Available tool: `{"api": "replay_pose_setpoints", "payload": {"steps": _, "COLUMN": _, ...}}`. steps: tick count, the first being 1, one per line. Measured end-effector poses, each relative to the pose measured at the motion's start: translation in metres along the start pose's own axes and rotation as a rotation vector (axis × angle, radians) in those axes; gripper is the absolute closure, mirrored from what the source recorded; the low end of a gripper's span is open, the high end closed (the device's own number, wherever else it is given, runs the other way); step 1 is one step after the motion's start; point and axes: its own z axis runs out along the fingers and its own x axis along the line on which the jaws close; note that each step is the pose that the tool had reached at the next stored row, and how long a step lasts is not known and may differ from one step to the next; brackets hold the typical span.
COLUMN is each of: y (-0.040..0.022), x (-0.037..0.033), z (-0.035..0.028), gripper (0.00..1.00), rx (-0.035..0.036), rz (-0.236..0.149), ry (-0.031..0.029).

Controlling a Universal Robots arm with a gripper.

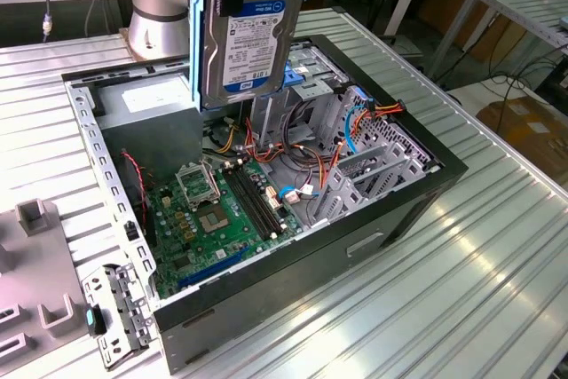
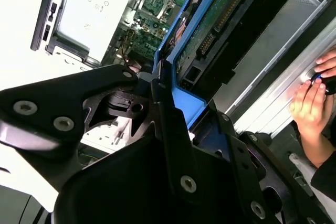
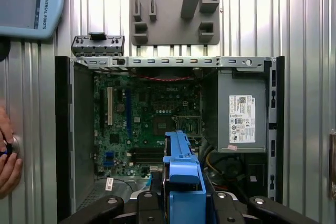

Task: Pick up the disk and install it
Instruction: 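Insert the disk into the insertion slot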

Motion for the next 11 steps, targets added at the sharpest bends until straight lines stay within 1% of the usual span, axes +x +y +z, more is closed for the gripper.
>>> {"api": "replay_pose_setpoints", "payload": {"steps": 5, "y": -0.0001, "x": 0.0051, "z": 0.0001, "gripper": 0.63, "rx": 0.0, "rz": 0.0, "ry": 0.0}}
{"api": "replay_pose_setpoints", "payload": {"steps": 11, "y": -0.0002, "x": 0.0146, "z": 0.0003, "gripper": 0.63, "rx": 0.0, "rz": 0.0, "ry": 0.0}}
